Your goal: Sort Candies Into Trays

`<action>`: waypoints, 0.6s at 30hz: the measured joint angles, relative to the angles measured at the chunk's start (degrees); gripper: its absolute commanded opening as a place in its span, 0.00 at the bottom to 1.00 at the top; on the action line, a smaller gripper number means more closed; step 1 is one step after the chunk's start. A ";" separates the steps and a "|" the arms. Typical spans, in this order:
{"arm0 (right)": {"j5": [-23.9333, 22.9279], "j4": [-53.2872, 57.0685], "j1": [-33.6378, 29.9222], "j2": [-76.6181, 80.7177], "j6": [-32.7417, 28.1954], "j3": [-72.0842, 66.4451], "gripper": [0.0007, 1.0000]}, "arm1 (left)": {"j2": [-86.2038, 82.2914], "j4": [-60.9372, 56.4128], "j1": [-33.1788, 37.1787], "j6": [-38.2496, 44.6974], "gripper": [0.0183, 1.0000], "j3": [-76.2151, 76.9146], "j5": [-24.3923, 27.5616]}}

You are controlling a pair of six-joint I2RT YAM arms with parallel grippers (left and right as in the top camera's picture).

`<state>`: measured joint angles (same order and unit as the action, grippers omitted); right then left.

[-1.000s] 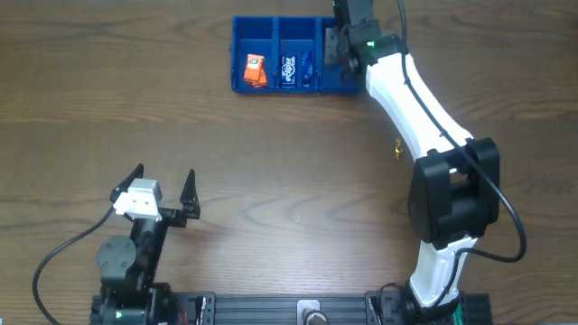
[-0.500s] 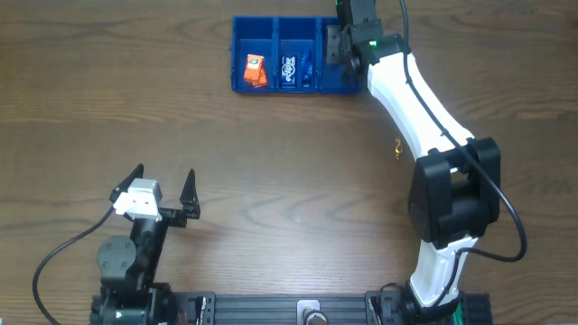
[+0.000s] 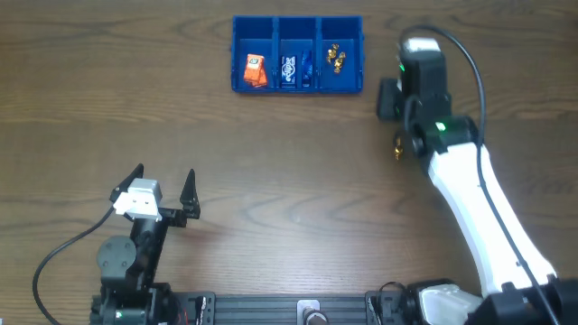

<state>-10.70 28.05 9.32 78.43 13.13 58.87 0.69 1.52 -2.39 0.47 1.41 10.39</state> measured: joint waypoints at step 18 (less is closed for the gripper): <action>5.62 -2.01 -4.20 15.34 1.40 -8.81 0.53 | 0.00 0.00 0.00 0.00 1.00 0.00 0.02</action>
<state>-5.08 26.04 5.13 93.78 14.52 50.06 0.69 1.52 -2.39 0.47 1.41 10.41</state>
